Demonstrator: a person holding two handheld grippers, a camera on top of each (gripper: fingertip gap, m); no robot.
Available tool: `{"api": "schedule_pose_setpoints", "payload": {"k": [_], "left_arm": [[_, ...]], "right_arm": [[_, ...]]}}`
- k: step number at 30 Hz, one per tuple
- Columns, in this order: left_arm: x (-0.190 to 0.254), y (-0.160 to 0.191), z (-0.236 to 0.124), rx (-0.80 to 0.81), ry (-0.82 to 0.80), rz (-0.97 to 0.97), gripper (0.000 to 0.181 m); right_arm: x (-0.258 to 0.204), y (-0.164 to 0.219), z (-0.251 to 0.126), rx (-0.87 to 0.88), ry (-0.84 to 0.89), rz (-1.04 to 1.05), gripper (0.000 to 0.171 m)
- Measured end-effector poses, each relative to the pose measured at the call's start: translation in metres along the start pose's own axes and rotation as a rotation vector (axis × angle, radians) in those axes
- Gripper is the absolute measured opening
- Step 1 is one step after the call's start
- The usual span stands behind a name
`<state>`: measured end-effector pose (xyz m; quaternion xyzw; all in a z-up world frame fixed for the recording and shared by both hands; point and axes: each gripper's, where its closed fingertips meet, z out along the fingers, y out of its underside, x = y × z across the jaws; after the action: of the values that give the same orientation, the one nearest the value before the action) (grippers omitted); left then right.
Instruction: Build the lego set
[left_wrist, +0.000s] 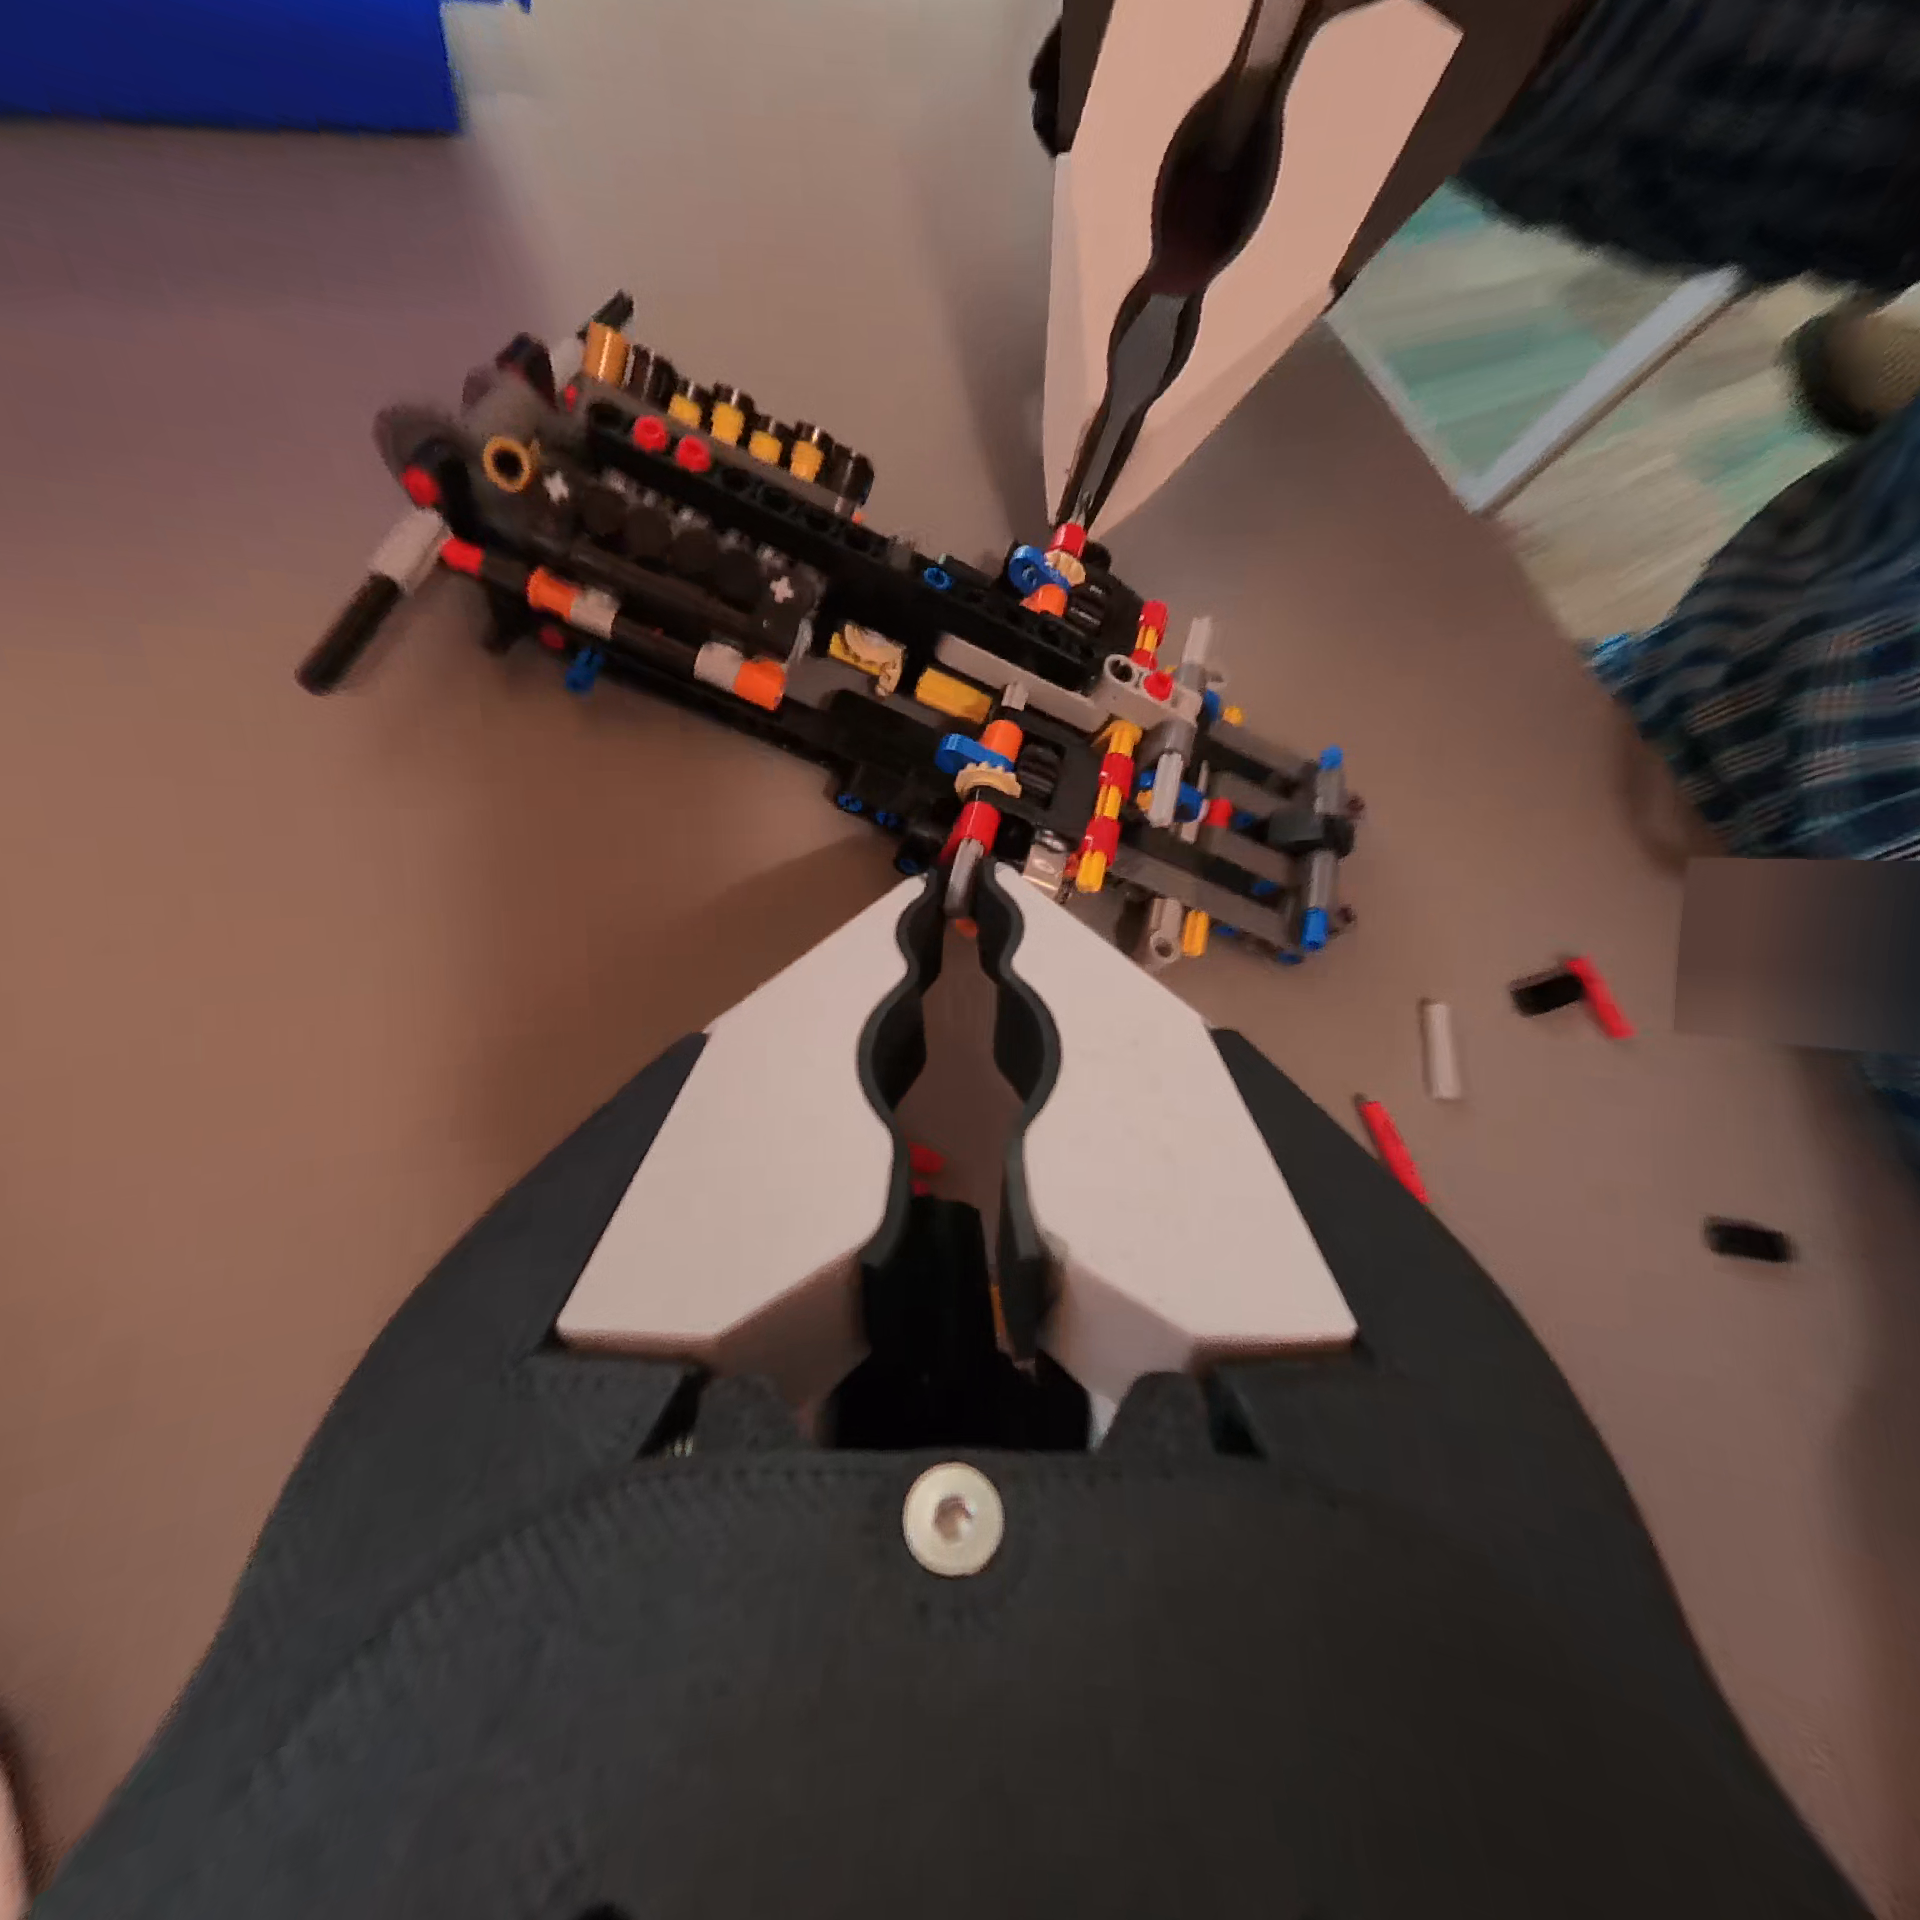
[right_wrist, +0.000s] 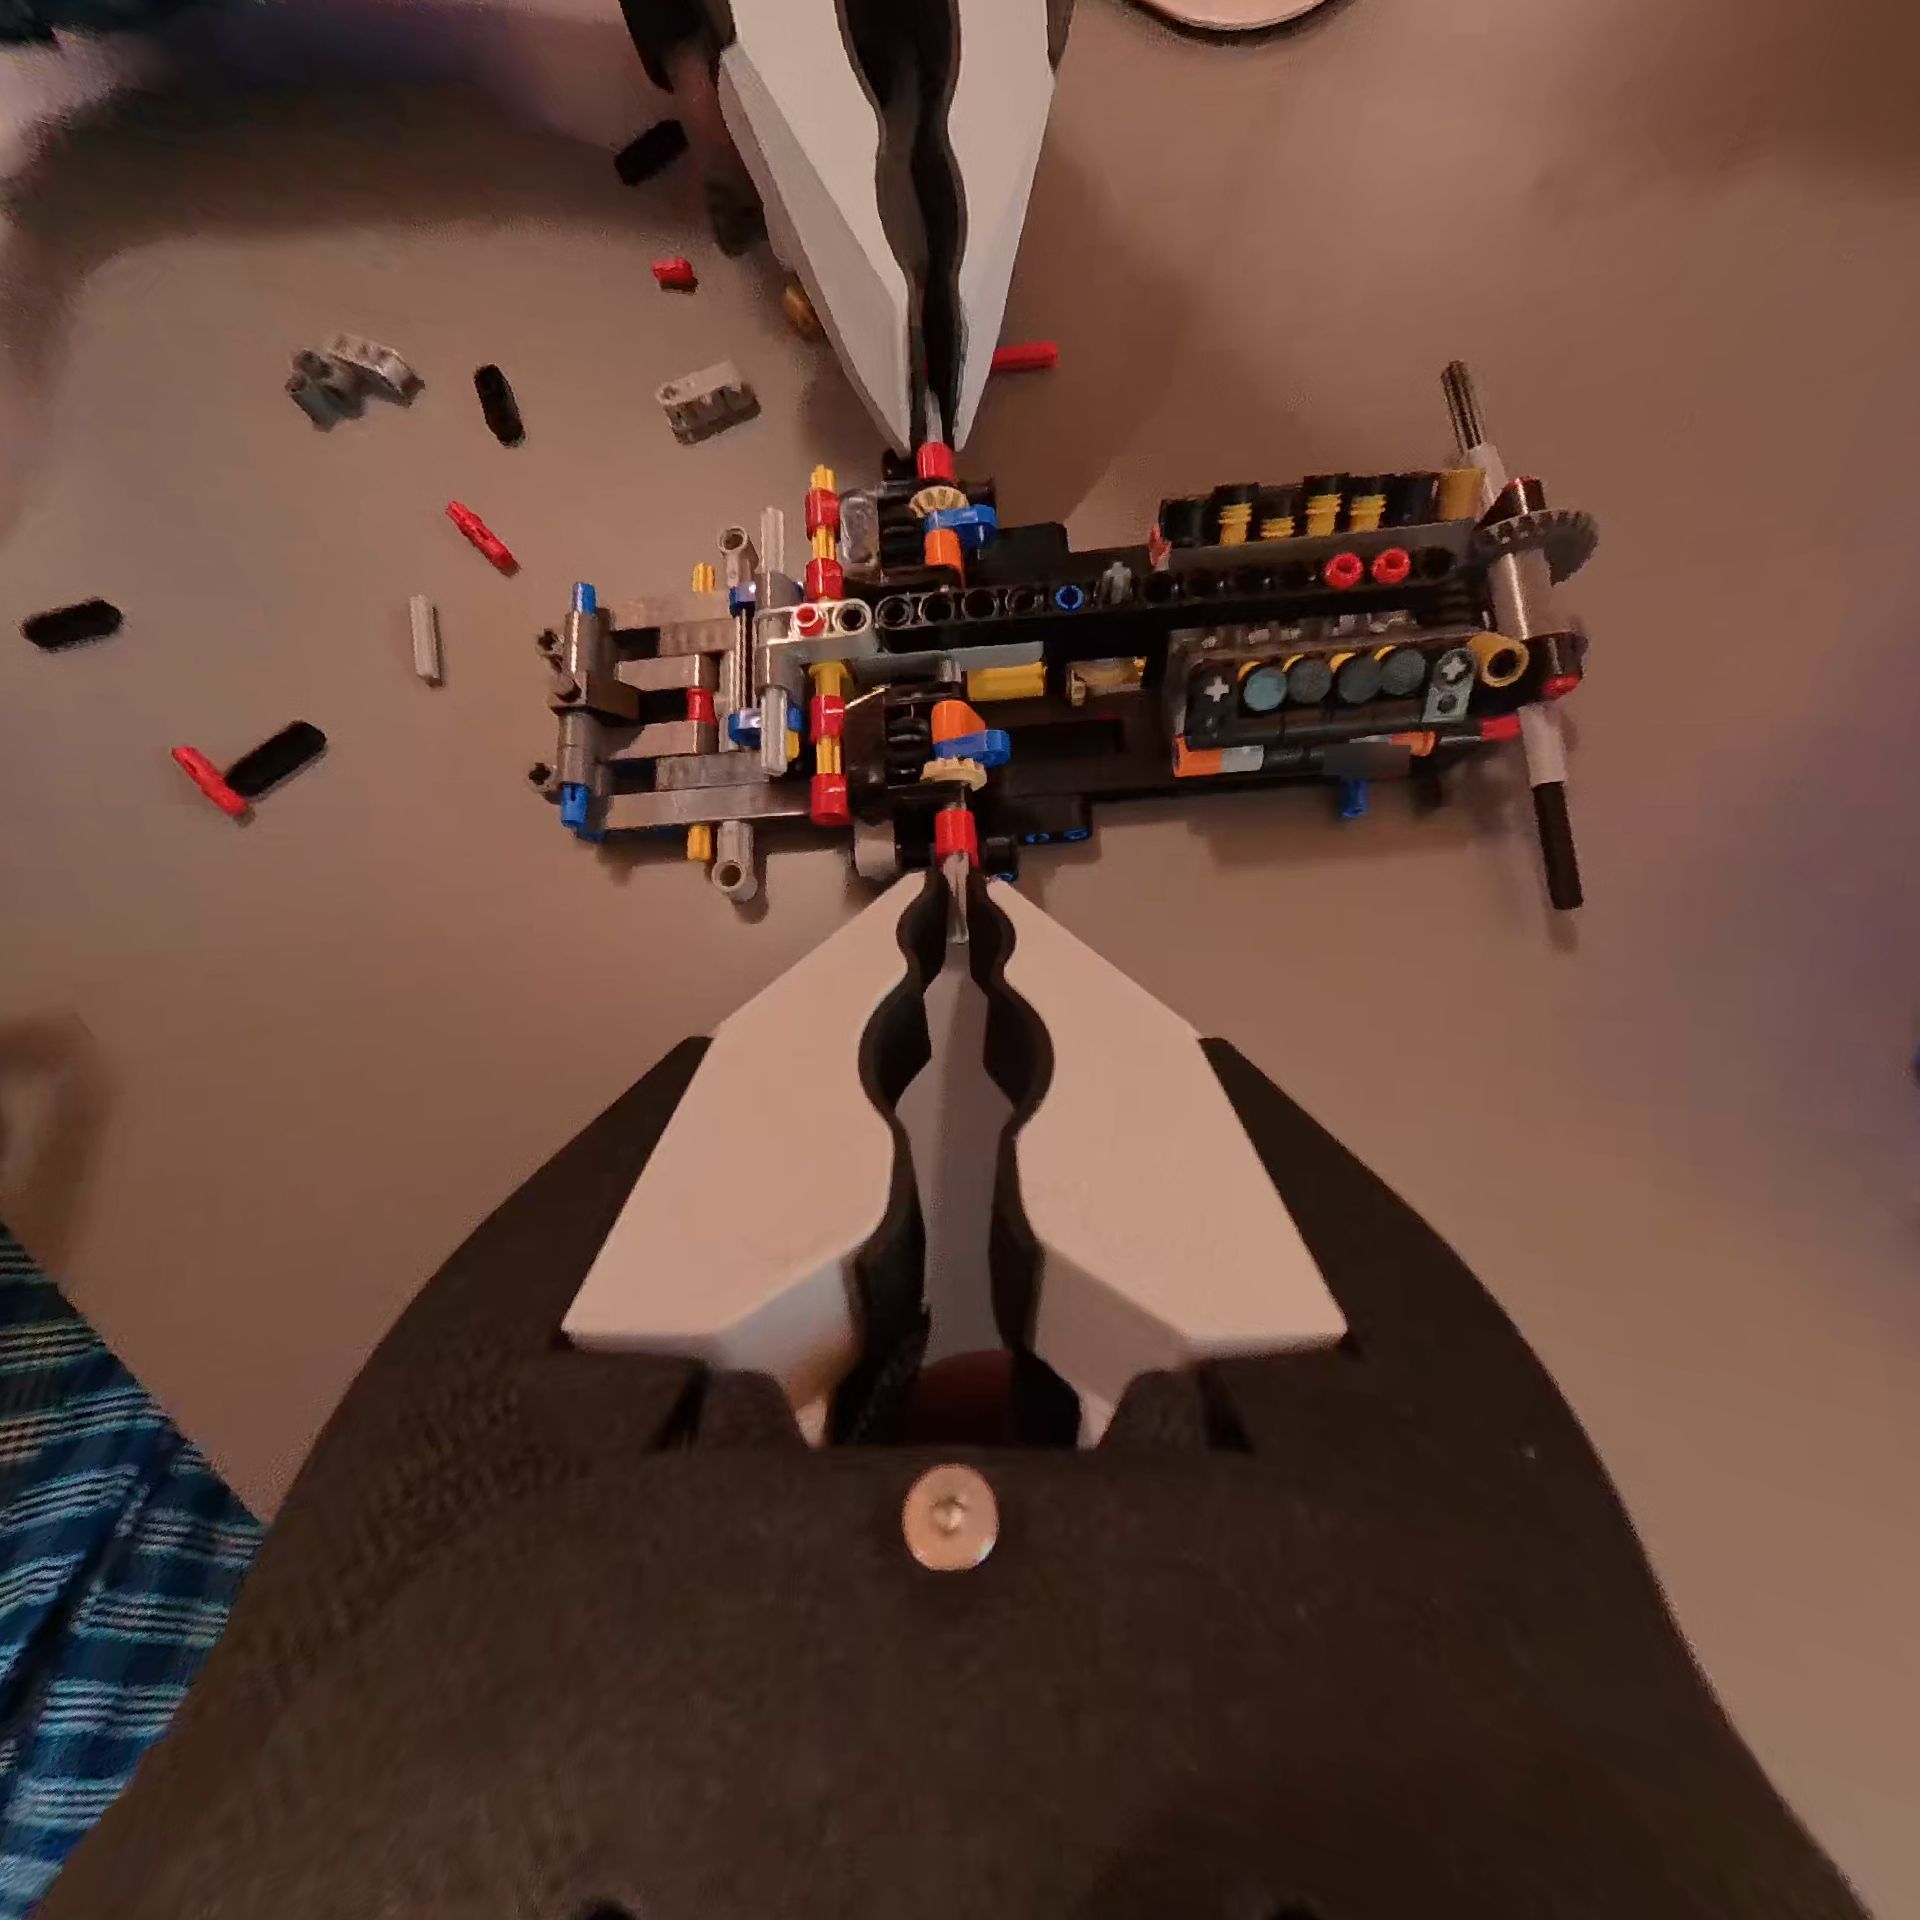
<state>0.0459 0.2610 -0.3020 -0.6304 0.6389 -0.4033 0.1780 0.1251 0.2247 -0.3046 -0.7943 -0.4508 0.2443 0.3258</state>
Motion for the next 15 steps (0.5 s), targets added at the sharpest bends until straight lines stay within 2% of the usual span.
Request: {"api": "schedule_pose_setpoints", "payload": {"k": [15], "left_arm": [[0.0091, -0.0018, 0.0015, -0.152, -0.512, 0.640, 0.002]], "right_arm": [[0.0094, 0.0013, -0.0060, -0.096, 0.447, -0.576, 0.001]]}}
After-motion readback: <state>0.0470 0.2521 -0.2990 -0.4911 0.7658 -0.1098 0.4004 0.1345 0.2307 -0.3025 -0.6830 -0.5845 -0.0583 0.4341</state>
